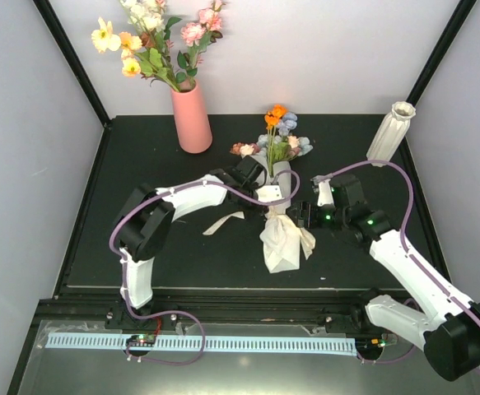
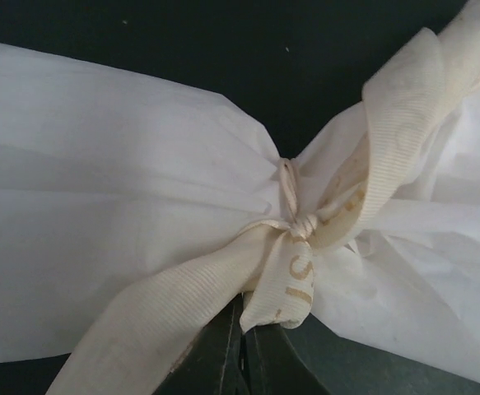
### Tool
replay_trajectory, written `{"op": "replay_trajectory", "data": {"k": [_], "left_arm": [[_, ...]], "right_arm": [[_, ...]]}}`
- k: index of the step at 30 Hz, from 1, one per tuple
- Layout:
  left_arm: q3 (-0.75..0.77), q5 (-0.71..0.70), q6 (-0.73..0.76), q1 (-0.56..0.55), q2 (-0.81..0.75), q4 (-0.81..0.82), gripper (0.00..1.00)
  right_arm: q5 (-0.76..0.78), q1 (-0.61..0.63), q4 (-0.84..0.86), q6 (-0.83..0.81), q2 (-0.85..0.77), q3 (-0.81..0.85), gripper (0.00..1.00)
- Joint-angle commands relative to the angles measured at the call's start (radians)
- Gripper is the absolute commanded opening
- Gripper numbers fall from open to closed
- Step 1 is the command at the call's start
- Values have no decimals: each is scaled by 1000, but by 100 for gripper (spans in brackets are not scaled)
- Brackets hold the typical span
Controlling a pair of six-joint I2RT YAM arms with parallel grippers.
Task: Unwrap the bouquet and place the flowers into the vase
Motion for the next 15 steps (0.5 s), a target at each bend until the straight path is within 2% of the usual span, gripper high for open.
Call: {"op": "replay_trajectory", "data": {"k": [1, 6, 10, 13, 15], "left_arm": [[72, 43, -44, -6, 21, -51, 4], [-19, 66, -108, -12, -63, -78, 13], [-126, 64, -165, -10, -131, -64, 30], [-194, 12, -226, 2, -174, -21, 41], [-248, 7, -247, 13, -197, 34, 43]], "right_arm": [[42, -5, -18, 14, -29, -14, 76], [50, -5, -28, 22, -68, -44, 76], [30, -4, -20, 44, -92, -67, 76], [18, -4, -21, 51, -99, -74, 76], [17, -5, -29, 52, -104, -73, 76]]}}
